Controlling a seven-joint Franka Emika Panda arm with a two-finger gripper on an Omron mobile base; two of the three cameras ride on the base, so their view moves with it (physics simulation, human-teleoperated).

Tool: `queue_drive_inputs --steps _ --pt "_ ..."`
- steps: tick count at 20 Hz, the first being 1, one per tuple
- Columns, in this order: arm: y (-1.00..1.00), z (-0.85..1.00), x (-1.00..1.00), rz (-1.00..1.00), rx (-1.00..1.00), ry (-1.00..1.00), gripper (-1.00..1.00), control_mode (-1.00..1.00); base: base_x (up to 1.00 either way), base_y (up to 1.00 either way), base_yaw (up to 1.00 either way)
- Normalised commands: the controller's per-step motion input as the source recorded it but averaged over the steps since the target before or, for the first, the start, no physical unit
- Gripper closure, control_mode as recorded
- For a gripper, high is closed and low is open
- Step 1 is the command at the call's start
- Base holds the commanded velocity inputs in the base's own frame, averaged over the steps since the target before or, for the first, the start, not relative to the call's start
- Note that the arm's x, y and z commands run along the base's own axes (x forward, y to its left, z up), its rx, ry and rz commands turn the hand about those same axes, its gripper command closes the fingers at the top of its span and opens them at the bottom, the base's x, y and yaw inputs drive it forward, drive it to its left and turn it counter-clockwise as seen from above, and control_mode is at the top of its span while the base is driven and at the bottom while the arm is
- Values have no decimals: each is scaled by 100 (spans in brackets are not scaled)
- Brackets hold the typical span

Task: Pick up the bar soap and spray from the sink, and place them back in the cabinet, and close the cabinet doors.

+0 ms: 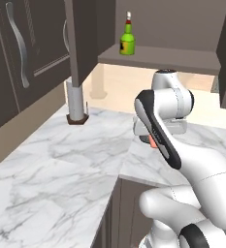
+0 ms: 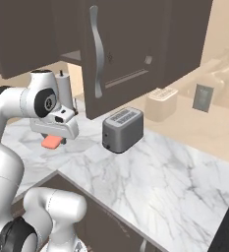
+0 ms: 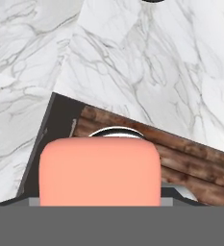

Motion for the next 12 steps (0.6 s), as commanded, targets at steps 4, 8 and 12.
queue_drive_inputs --steps 4,8,12 --pt "0 0 0 0 0 0 100 100 82 25 0" --pt "0 0 0 0 0 0 100 100 59 28 0" --pt "0 0 0 0 0 0 100 100 13 12 0"
